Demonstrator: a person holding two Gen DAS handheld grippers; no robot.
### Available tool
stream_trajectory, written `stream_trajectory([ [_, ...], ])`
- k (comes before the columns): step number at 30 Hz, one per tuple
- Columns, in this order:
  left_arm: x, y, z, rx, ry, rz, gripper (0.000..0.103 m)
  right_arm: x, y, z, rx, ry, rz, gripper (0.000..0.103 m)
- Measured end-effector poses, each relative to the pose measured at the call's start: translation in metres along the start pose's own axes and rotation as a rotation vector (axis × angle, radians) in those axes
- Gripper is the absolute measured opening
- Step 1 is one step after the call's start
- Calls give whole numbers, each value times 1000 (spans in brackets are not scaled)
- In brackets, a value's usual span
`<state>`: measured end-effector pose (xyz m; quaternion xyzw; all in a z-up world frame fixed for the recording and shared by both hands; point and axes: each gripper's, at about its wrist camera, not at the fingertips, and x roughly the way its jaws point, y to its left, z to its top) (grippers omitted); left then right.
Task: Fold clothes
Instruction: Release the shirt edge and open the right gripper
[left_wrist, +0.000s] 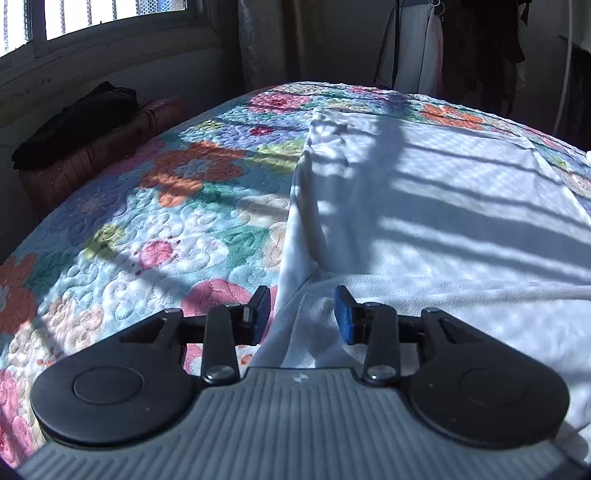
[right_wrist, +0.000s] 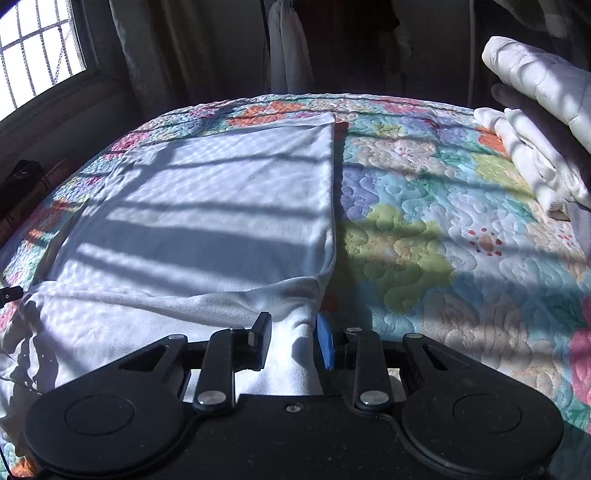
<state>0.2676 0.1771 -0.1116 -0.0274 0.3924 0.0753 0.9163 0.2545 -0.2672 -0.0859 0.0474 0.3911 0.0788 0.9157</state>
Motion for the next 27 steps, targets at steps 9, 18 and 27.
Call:
stream_trajectory([
  [9, 6, 24, -16, -81, 196, 83, 81, 22, 47, -29, -149, 259, 20, 44],
  [18, -11, 49, -24, -144, 203, 28, 84, 9, 44, -46, -199, 366, -18, 50],
  [27, -41, 47, -14, -153, 277, 70, 84, -28, 21, -43, -46, 380, 92, 55],
])
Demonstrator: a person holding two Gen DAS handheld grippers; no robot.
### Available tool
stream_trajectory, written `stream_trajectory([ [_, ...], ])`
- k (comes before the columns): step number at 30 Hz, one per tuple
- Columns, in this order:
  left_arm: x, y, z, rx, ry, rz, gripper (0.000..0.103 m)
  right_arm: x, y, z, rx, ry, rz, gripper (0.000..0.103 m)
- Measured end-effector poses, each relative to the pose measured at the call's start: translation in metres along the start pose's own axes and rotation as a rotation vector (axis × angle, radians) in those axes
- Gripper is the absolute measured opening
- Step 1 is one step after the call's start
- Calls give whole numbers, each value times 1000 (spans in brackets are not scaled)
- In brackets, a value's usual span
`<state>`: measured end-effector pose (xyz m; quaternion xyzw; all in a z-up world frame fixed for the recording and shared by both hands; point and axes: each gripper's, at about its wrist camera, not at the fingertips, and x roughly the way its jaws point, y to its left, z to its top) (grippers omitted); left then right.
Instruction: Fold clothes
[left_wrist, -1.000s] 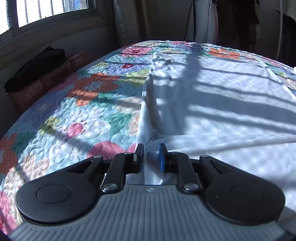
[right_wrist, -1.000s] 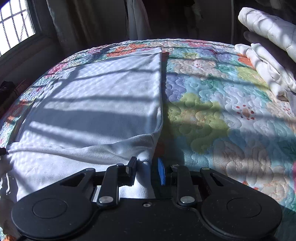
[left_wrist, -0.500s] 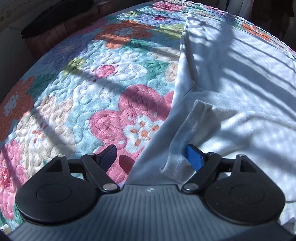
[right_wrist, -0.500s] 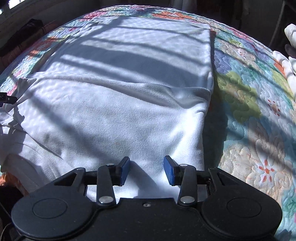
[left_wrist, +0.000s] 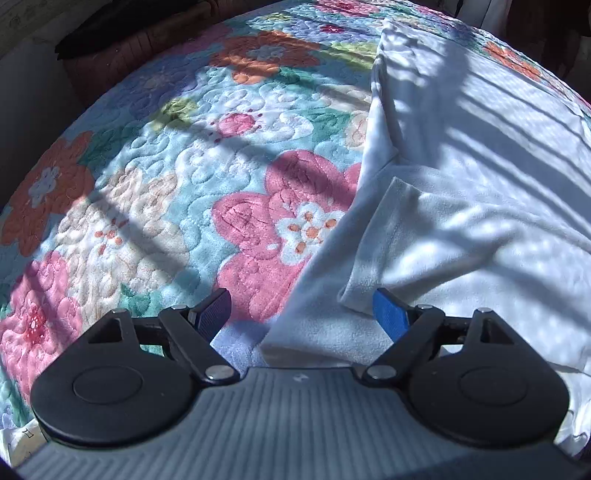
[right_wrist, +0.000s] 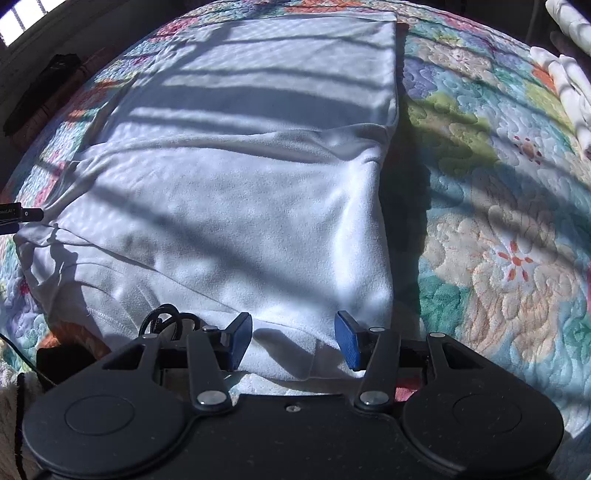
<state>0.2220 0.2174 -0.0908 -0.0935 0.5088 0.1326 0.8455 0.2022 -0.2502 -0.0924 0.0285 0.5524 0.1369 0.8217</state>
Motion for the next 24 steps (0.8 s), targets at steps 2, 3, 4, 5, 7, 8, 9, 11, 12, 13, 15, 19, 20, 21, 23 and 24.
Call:
stream_trajectory([
  [2, -23, 2, 0, -18, -36, -38, 84, -15, -8, -5, 66, -9, 86, 55],
  [3, -34, 1, 0, -6, -70, -61, 84, -22, -11, -7, 85, -20, 107, 55],
  [4, -43, -2, 1, 18, -103, -79, 85, -29, -14, -9, 103, -30, 125, 55],
  [5, -46, -5, 2, 36, -120, -83, 86, -38, -17, -12, 121, -43, 130, 55],
  [7, -42, -7, 3, 58, -120, -67, 88, -53, -23, -16, 152, -68, 119, 55],
  [8, -35, -7, 3, 60, -98, -46, 88, -59, -26, -16, 167, -80, 103, 55],
  [9, -27, -7, 3, 62, -76, -25, 88, -65, -28, -17, 173, -91, 89, 56],
  [11, -9, 1, -1, 30, -10, -26, 88, -74, -33, -19, 171, -110, 65, 59],
  [12, -1, 6, -2, 11, 18, -37, 88, -73, -35, -20, 174, -108, 66, 60],
  [13, 6, 13, -7, -13, 42, -53, 88, -69, -36, -22, 180, -100, 79, 61],
  [15, 20, 30, -16, -74, 94, -96, 88, -58, -38, -27, 192, -76, 114, 61],
  [19, 21, 53, -25, -207, 141, -227, 86, -24, -36, -36, 219, -6, 242, 61],
  [20, 17, 53, -25, -221, 134, -256, 86, -16, -36, -38, 230, 13, 277, 61],
  [21, 14, 51, -26, -224, 129, -280, 87, -9, -36, -38, 241, 30, 299, 61],
  [23, 13, 43, -30, -213, 145, -321, 87, 3, -38, -40, 269, 56, 329, 61],
  [24, 15, 38, -32, -207, 163, -339, 87, 8, -38, -41, 285, 63, 338, 61],
])
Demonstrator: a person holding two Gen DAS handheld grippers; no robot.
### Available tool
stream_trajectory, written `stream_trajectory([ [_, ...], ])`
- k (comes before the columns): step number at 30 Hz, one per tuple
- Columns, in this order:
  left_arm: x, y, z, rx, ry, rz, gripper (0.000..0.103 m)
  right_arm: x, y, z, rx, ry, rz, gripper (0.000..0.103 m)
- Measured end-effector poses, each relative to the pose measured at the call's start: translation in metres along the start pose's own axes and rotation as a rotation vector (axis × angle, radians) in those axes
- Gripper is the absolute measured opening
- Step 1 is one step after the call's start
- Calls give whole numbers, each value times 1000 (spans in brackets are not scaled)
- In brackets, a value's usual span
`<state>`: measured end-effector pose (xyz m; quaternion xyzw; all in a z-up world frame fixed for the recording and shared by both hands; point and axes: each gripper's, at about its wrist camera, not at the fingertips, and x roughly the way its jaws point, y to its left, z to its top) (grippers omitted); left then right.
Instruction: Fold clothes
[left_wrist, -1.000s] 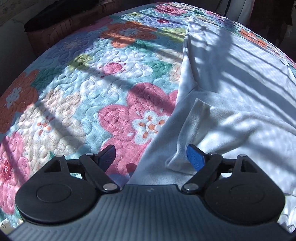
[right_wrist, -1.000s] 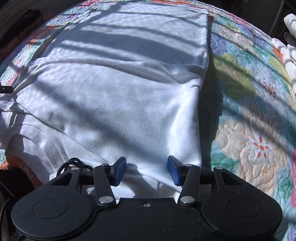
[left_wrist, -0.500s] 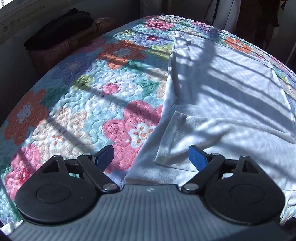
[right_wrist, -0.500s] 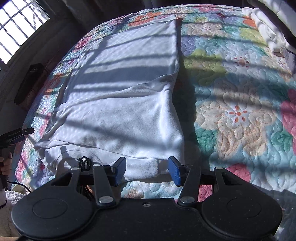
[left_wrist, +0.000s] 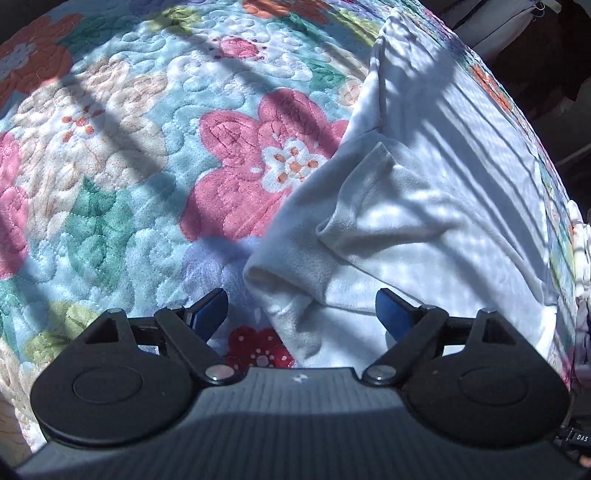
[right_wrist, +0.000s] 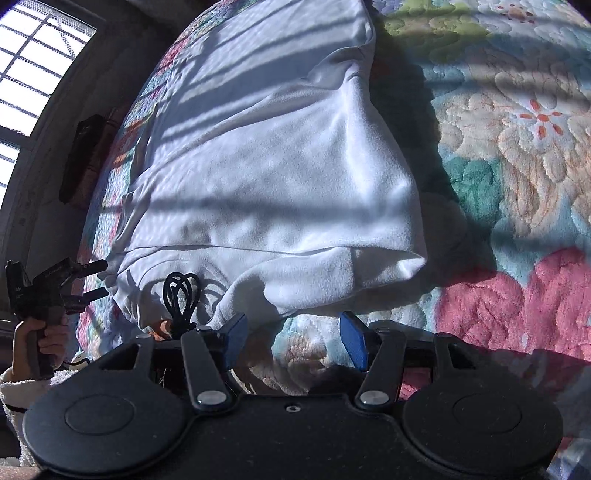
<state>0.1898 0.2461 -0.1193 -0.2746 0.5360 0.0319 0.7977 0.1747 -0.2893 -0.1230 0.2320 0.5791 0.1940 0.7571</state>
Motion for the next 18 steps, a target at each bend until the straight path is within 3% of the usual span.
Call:
stream_trajectory([
  [2, 9, -3, -1, -17, 45, -26, 87, 6, -4, 0, 26, 2, 12, 61],
  [5, 14, -5, -1, -41, 45, -37, 86, 8, -8, 2, 52, -18, 25, 62],
  [10, 16, -5, 2, -23, -7, -49, 76, 7, -12, 4, 57, -38, 28, 65],
  [15, 18, -5, 7, 28, -54, -24, 75, 5, -8, 6, 29, -48, 12, 65],
  [18, 2, -20, 7, 95, -129, 12, 75, -12, 6, 11, -38, -98, 9, 65],
])
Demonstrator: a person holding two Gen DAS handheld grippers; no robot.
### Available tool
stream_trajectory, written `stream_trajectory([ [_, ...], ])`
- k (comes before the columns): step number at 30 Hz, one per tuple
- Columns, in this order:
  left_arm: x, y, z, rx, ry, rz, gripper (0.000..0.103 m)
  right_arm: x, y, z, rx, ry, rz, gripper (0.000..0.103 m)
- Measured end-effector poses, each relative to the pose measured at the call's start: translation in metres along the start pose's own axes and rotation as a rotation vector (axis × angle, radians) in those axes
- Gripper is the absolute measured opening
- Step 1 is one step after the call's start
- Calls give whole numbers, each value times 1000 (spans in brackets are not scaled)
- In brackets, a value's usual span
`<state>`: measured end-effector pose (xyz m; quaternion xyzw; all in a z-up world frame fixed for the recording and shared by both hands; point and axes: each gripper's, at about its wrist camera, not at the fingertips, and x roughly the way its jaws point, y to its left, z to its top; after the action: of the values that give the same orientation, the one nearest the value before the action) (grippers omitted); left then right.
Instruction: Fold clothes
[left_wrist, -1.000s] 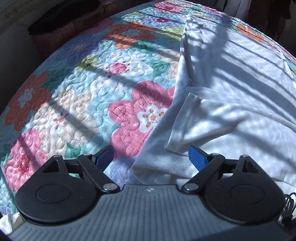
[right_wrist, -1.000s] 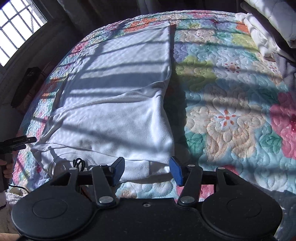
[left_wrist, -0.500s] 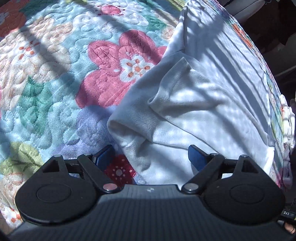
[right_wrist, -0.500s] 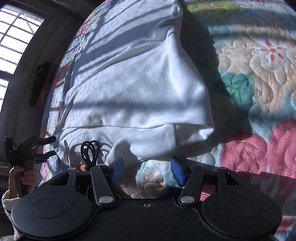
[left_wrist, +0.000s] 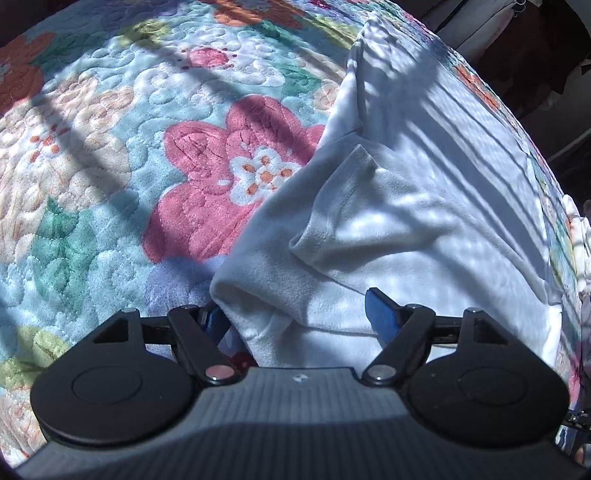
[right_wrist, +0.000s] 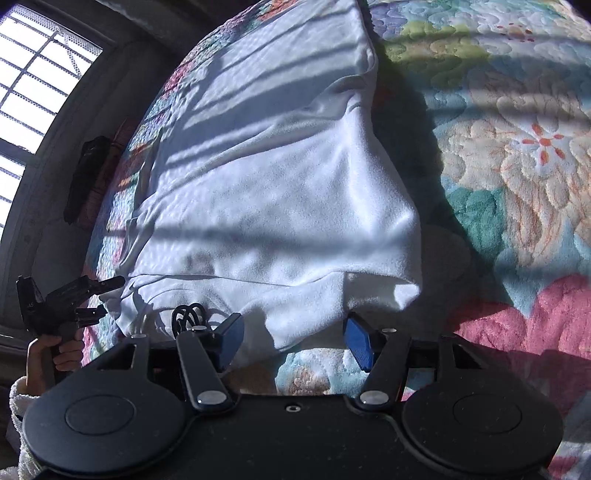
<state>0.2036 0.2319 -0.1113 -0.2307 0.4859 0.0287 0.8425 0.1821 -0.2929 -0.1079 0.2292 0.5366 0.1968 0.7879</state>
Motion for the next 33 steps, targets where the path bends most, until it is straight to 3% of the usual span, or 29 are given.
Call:
stream_trajectory([
  [4, -36, -44, 2, 146, -119, 12, 75, -35, 26, 16, -128, -96, 1, 65],
  [9, -81, -119, 11, 284, -160, 38, 76, -87, 66, 43, -307, -209, -51, 65],
  [13, -101, -191, 32, 455, -205, 24, 89, -123, 103, 67, -481, -244, -131, 65],
  [17, -104, -259, 44, 635, -229, 140, 89, -156, 130, 99, -628, -250, -133, 67],
  [24, -91, -311, 68, 589, -262, 41, 89, -175, 131, 160, -724, -250, -138, 80],
  [31, -18, -302, 110, 580, -279, 88, 89, -127, 94, 236, -631, -231, -94, 92],
  [33, 3, -292, 125, 573, -327, 111, 89, -104, 84, 262, -592, -202, -102, 92],
])
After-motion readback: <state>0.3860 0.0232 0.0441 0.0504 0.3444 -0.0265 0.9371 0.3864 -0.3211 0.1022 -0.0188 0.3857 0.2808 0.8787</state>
